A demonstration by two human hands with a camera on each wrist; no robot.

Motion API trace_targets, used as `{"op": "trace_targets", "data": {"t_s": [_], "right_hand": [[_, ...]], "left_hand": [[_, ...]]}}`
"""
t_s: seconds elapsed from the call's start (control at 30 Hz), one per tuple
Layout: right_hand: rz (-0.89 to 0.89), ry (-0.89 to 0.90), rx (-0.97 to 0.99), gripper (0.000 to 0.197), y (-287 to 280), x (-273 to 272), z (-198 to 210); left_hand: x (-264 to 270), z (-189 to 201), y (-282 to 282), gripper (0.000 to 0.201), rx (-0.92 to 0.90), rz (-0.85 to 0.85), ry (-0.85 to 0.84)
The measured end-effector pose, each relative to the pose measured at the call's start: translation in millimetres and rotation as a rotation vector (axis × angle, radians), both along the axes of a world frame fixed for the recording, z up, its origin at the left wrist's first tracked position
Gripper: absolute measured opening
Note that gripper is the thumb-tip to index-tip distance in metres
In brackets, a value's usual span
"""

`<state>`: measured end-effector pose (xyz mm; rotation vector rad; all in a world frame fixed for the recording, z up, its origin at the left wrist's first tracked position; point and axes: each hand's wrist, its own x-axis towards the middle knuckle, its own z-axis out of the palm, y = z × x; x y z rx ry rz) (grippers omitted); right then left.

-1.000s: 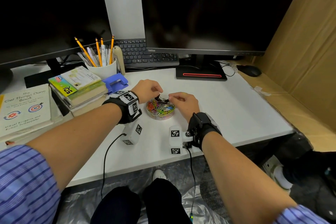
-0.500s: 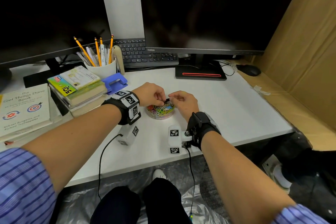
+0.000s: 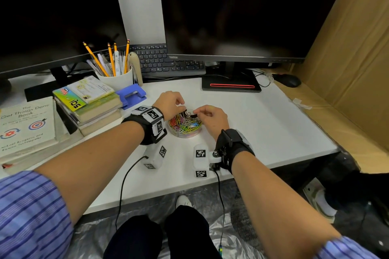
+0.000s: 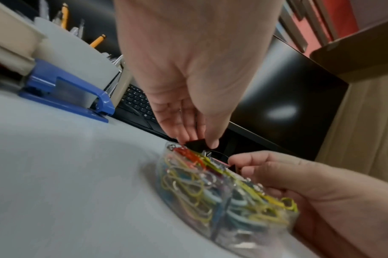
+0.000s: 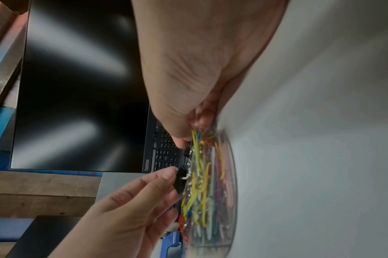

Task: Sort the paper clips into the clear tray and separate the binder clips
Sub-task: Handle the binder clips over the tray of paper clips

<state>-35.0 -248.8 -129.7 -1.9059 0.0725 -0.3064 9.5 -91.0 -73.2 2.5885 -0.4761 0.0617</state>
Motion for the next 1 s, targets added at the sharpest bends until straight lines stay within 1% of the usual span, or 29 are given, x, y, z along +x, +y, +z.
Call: {"op": "trace_targets", "data": {"t_s": [0.07, 0.2, 0.37, 0.47, 0.57, 0.63, 0.77, 0.9, 1.0], "right_hand": [[-0.006, -0.01, -0.015, 0.018, 0.0, 0.3, -0.8], [0.001, -0.017, 0.001, 0.007, 0.9, 2.7, -2.1], [0.008, -0.01, 0.036, 0.01, 1.6, 2.7, -1.5], [-0.002, -0.023, 0.02, 0.009, 1.7, 2.6, -2.2], [-0.01, -0.023, 0.003, 0.007, 1.0, 2.4, -1.9], [-0.015, -0.008, 0.003, 0.007, 1.3, 2.4, -1.5], [-0.028, 0.002, -0.008, 0.011, 2.4, 2.9, -1.4], [-0.05, 0.002, 0.002, 0.014, 3.0, 2.8, -0.9], [-0.055, 0.001, -0.003, 0.016, 3.0, 2.2, 0.0]], "left_hand": [[-0.9, 0.7, -0.3, 0.021, -0.027, -0.004, 0.025], [-2.6, 3.9, -3.0, 0.016, -0.024, -0.045, -0.022], [-5.3, 4.4, -5.7, 0.017, -0.022, -0.151, 0.022], [-5.7, 7.0, -3.8, 0.025, -0.063, -0.15, 0.03], [-3.2, 6.0, -1.7, 0.033, 0.028, -0.121, 0.022], [-3.3, 3.3, -0.7, 0.035, 0.069, -0.127, 0.048], [-3.8, 2.2, -0.8, 0.032, 0.03, -0.161, -0.003], [-4.2, 6.3, -3.0, 0.028, 0.007, -0.18, 0.003], [-5.5, 9.4, -2.4, 0.022, 0.029, -0.186, -0.013]]}}
